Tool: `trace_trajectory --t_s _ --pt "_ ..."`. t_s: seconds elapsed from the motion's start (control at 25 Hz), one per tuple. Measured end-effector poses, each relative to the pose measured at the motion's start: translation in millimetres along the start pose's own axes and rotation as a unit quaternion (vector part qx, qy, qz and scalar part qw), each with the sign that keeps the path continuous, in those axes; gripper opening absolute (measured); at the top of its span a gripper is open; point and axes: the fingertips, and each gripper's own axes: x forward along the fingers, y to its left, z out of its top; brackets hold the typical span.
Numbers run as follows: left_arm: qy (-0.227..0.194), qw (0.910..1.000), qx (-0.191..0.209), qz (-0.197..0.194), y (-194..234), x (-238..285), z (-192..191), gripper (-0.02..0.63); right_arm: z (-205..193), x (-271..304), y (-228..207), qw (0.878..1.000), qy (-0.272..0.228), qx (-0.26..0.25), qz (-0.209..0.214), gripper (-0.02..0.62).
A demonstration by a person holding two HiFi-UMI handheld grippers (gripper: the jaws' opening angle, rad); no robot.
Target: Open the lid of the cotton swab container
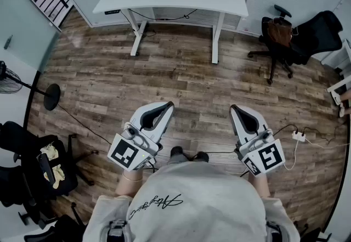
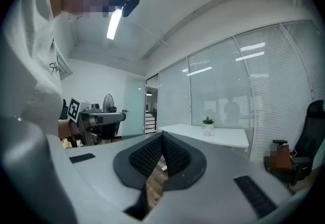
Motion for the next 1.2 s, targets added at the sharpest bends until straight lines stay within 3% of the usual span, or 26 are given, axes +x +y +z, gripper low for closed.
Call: trace_trajectory --t_s 1.04,1.2 --pt "0.008 0.9999 -0.005 0.007 -5.4 7.9 -8.5 0.001 -16.6 8.1 1.7 1.000 0.012 0.023 0.005 0.005" --pt "0.014 0.9999 -0.002 0.001 -7.4 8.6 -10.8 0.057 -18.1 9.3 1.3 0.999 0.010 0.033 0.002 0.068"
